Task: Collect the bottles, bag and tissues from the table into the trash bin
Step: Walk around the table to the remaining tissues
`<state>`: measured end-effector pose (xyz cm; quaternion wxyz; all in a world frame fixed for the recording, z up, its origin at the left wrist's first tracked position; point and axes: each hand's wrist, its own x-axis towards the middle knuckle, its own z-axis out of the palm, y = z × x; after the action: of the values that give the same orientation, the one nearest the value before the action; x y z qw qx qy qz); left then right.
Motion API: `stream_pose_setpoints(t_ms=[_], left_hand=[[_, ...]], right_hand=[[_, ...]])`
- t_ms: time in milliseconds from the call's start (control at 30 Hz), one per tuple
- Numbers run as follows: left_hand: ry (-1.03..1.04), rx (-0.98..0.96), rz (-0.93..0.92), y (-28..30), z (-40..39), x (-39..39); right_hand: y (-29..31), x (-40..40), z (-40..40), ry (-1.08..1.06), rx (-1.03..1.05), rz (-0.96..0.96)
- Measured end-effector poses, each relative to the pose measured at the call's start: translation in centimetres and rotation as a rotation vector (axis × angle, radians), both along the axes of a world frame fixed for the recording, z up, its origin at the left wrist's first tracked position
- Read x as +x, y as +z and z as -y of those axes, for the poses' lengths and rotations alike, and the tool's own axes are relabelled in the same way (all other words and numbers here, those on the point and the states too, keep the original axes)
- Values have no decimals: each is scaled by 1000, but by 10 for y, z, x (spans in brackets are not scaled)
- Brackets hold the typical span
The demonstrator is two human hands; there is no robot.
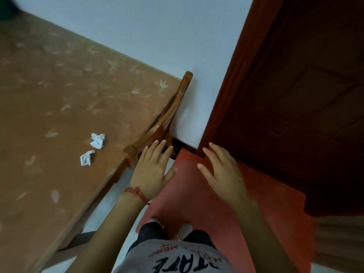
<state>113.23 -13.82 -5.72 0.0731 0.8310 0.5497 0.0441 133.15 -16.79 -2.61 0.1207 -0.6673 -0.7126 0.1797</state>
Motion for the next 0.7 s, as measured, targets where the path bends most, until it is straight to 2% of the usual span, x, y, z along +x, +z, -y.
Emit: stream_pose_setpoints(t_ms=[400,700], left_hand=[[308,24,10,15,-7,-97],[515,9,-31,1,9,-174]], right_hand=[[9,-96,-69,321,114,-18],[0,-174,-96,468,96,-77]])
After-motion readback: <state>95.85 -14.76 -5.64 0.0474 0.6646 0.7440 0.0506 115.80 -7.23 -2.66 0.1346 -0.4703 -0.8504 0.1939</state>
